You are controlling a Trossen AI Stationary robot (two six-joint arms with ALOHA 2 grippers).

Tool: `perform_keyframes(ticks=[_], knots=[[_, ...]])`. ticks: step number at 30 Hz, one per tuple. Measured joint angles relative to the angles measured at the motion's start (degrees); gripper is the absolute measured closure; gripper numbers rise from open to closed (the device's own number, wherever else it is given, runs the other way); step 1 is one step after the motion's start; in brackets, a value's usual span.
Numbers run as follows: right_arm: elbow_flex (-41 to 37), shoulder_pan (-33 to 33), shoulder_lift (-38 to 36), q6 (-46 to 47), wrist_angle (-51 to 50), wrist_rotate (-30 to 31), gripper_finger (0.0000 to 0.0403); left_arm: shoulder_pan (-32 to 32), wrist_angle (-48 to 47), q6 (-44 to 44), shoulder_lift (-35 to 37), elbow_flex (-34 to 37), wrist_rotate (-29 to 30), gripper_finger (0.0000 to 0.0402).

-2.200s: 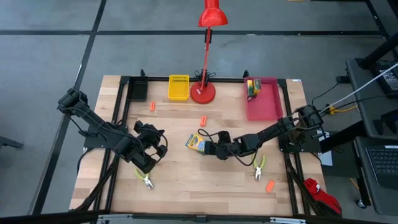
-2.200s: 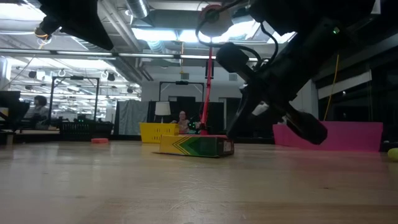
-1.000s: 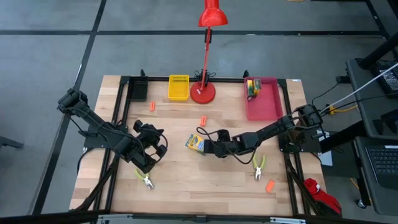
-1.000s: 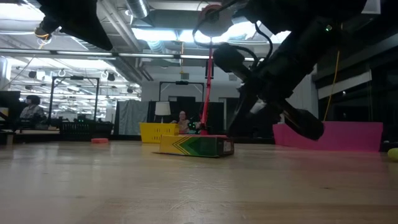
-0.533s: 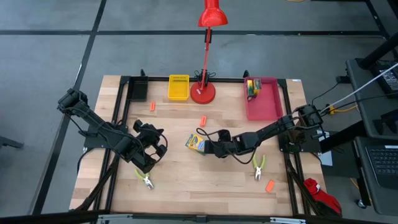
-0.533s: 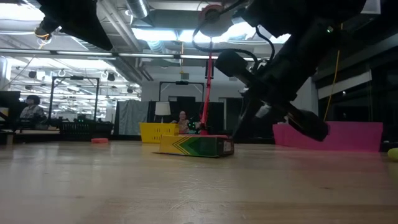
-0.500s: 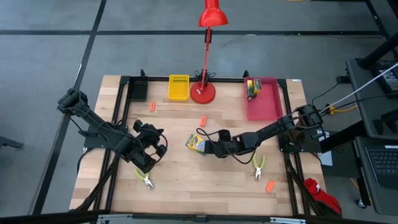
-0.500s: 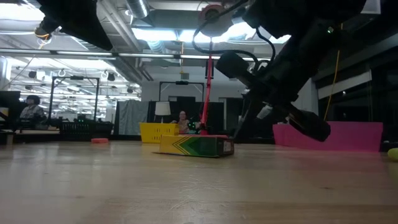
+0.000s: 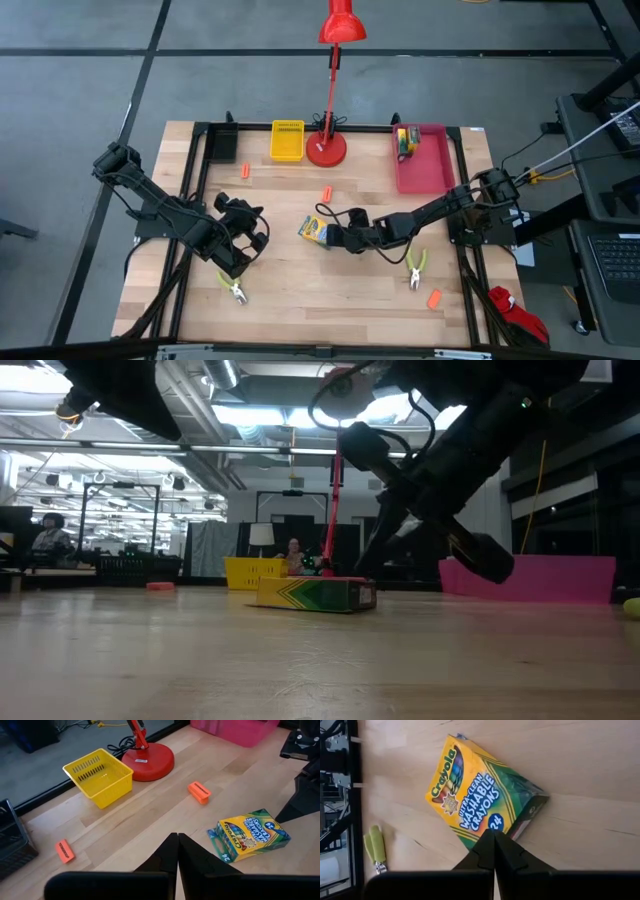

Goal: Pick & Place School Supplies
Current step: Put the yellow crayon box into the red bin

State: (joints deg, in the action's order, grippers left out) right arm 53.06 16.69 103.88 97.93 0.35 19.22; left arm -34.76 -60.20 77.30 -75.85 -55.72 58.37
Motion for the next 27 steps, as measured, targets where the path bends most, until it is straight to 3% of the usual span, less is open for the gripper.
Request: perform_keyframes(ticks=[27], knots=[[0.0, 2.4, 2.6, 1.3, -5.4, -3.5, 0.0403, 0.0, 0.0, 0.5, 0.0, 0.0, 0.7, 0.0398]])
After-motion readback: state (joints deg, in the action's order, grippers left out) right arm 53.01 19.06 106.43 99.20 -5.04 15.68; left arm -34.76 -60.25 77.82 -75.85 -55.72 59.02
